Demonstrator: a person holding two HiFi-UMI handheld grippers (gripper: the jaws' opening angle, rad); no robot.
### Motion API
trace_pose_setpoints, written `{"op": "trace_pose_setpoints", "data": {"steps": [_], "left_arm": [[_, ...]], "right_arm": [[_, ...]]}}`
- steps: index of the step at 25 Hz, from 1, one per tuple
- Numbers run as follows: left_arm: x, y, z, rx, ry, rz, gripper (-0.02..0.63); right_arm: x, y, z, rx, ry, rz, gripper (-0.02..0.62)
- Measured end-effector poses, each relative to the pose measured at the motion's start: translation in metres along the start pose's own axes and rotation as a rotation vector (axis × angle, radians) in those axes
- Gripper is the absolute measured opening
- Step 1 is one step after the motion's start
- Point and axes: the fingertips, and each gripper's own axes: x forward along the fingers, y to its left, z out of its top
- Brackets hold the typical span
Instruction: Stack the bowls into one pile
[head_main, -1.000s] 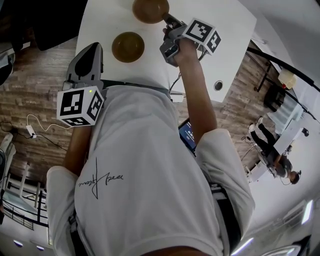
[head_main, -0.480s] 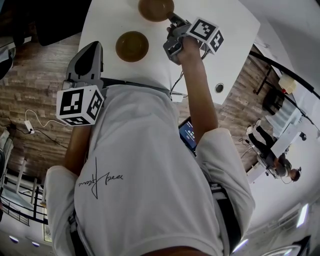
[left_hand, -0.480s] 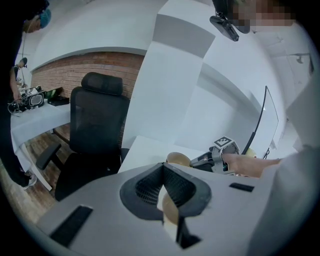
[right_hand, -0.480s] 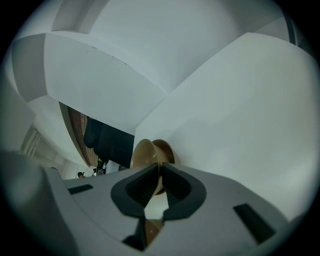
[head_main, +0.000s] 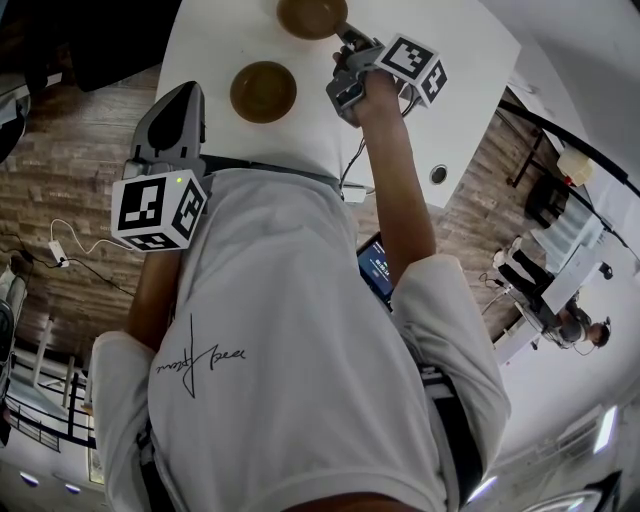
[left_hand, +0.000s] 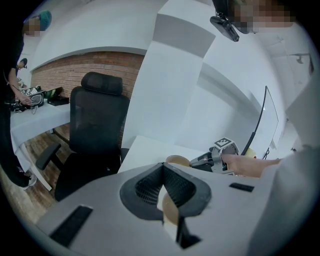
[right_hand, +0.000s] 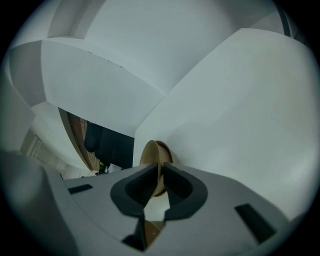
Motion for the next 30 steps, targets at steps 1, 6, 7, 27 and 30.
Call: {"op": "trace_pose_setpoints", "data": {"steps": [1,6,7,27,30], "left_arm": [[0.000,0.000,0.000,0.000,0.000,0.000,0.003],[0.000,-0.002,0.001,0.003,-0.005,-0.005,0.003],[0.000,-0.003,0.001,0.003,-0.006,-0.006,0.003],[-0.005,-0.025,0.003,0.030,-0.028,-0.050,0.003],[-0.003,-0.028,0.006,0.034,-0.030,-0.061,0.003]], "right_arm": [[0.000,0.000,0.000,0.003,0.001,0.000,0.031],[-0.003,-0.002,-0.003,0.006,0.004,-0.003,0.052],[-0.003,-0.002,-0.003,0.006,0.003,-0.002,0.052],[-0.035,-0.010,-0.012,0.024,-0.021,0.020,0.052],[-0.039,-0.012,-0.013,0.024,-0.020,0.014,0.052]]}}
